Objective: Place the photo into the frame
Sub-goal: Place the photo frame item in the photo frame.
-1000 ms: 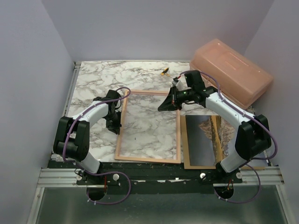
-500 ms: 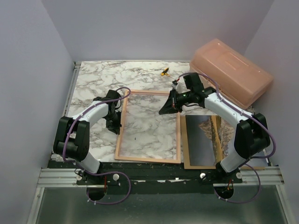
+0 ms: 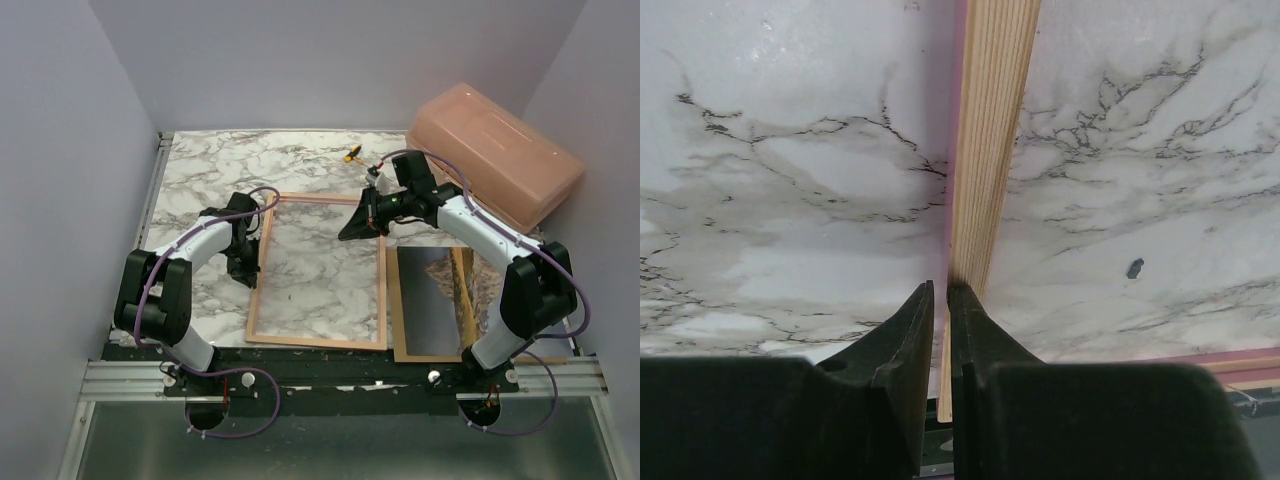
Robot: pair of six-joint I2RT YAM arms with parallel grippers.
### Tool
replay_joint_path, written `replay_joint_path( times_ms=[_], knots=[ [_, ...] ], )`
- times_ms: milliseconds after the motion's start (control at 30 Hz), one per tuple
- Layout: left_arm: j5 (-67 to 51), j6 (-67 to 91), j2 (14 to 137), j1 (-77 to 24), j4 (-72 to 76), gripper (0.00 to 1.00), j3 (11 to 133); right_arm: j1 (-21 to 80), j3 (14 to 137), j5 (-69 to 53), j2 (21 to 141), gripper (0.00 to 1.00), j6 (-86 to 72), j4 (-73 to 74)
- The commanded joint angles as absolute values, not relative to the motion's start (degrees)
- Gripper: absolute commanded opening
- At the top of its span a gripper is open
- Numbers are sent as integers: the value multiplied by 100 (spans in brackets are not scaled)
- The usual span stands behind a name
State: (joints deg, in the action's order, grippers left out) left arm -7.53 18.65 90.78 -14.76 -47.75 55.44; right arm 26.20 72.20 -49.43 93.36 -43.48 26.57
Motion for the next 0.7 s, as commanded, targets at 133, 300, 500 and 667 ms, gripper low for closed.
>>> replay_joint_path(
  times_ms=[133, 300, 500, 667],
  knots=[
    [-738, 1872, 9347, -1582, -4605, 14, 5379, 2662, 7335, -5148, 9374, 1, -4411, 2461],
    [-738, 1872, 9351, -1582, -4605, 14, 5379, 2663, 7415, -5150, 9362, 1, -4408, 2583],
    [-733, 1876, 9360, -1582, -4608, 14, 5384, 2676, 7421, -5104, 9297, 0, -4387, 2641],
    [-729, 1881, 9360, -1585, -4619, 14, 5387, 2734, 7387, -5044, 9264, 1, -4452, 2600]
  ],
)
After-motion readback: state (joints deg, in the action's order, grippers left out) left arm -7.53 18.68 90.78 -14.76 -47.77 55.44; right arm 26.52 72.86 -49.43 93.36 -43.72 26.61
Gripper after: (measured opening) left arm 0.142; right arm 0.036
